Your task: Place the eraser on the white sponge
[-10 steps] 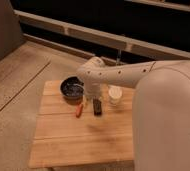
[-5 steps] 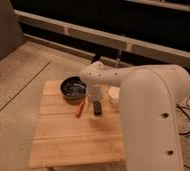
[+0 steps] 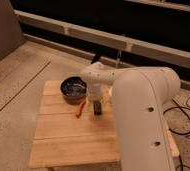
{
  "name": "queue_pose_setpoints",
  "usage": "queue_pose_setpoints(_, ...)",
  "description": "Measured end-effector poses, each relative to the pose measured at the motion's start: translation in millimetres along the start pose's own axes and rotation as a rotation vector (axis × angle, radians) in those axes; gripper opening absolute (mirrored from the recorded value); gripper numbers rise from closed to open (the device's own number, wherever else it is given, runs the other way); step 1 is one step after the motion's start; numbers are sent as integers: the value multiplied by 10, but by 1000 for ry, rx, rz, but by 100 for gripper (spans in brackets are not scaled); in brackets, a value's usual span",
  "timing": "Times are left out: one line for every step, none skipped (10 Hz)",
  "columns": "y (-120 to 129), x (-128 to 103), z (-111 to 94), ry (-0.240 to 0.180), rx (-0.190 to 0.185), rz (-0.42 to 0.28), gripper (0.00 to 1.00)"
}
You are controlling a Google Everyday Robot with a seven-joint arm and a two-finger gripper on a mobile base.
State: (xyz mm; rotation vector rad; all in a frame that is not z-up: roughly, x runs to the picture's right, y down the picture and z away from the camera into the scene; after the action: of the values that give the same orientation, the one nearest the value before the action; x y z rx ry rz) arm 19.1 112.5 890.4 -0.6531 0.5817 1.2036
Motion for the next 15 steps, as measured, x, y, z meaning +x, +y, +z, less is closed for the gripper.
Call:
queue_pose_setpoints(-21, -34, 52, 11, 2, -3, 65)
queue_pose_setpoints(-38, -57, 87, 19, 3, -5, 65)
queue_pose_setpoints(-48, -78, 133, 29, 3, -7, 65)
queue_pose_setpoints(-50, -97, 203, 47, 1, -9, 65)
queue_pose_setpoints(-55, -99, 260, 63, 3, -13, 63)
queue_pose_setpoints(-64, -94, 306, 78, 13, -22, 56)
queue_pose_setpoints(-61, -115, 324, 81, 19, -28, 46)
queue_pose_setpoints(-86, -154, 309, 72, 30, -29, 34)
queue_pose_setpoints(-105, -178, 281, 63, 35, -27, 26)
queue_pose_setpoints(-121, -190, 258, 57, 42, -25, 16)
queue_pose_setpoints(-144, -205, 215, 47, 55, -23, 5)
queue_pose_setpoints(-160, -226, 158, 33, 67, -25, 0)
queue_pose_setpoints(-164, -260, 86, 12, 79, -32, 0)
queue_pose_setpoints(-163, -307, -18, -17, 87, -37, 0)
queue_pose_setpoints(-170, -356, -124, -49, 92, -40, 0)
